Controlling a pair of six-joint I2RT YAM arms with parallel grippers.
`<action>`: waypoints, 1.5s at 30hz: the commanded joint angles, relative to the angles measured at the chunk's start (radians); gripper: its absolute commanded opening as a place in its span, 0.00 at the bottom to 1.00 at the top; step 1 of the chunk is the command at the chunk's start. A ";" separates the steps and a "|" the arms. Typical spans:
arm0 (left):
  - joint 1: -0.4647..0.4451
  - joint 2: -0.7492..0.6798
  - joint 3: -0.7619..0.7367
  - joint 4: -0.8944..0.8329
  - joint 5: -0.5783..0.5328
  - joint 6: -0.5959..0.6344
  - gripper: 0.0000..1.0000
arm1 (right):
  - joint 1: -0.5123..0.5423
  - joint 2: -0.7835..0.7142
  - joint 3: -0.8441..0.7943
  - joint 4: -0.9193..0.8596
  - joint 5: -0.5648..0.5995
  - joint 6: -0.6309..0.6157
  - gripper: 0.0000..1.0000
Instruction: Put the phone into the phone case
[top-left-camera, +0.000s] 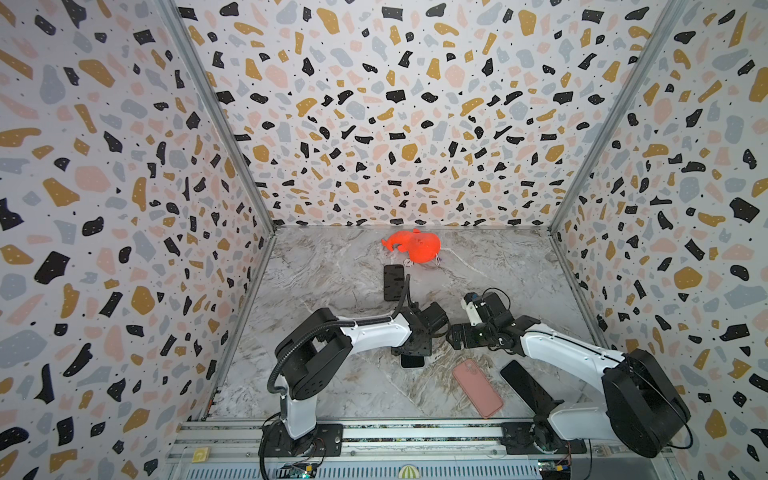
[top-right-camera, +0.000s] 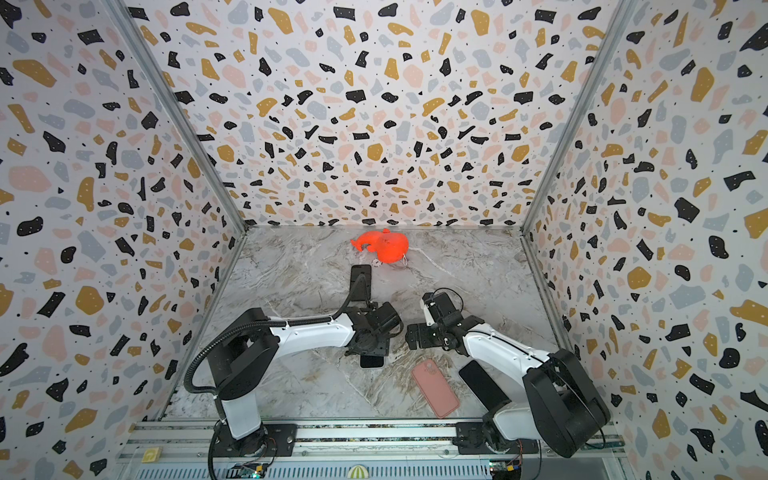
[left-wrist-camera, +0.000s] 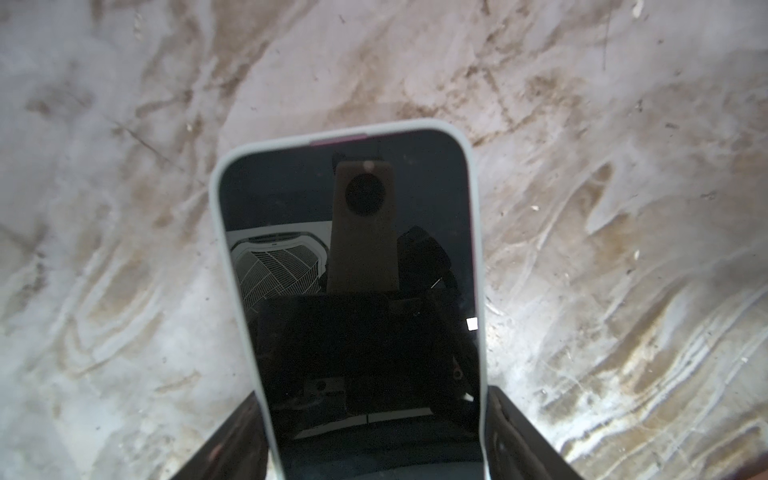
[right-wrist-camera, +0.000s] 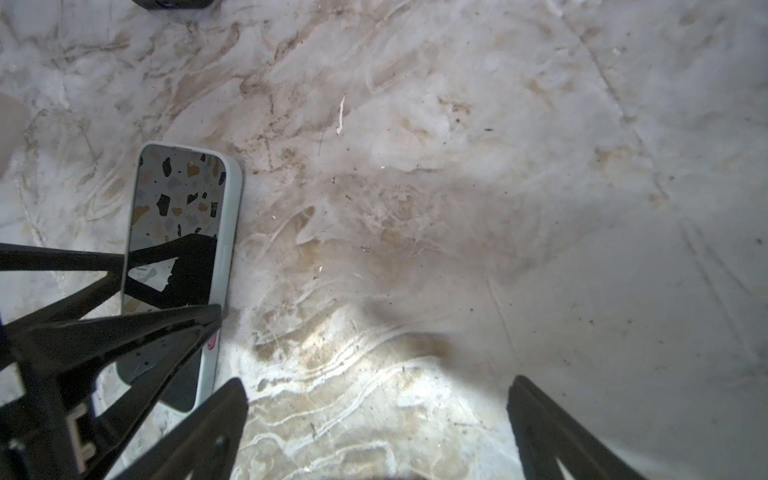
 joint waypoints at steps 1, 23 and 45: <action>0.010 -0.017 -0.017 -0.035 -0.043 0.050 0.66 | -0.003 0.000 0.019 -0.006 0.006 0.010 0.99; 0.144 -0.040 0.022 -0.066 -0.060 0.190 0.64 | 0.002 -0.048 0.017 -0.018 0.020 0.036 0.99; 0.436 -0.037 0.199 -0.142 -0.098 0.402 0.59 | 0.002 -0.099 0.000 0.001 0.001 0.041 0.99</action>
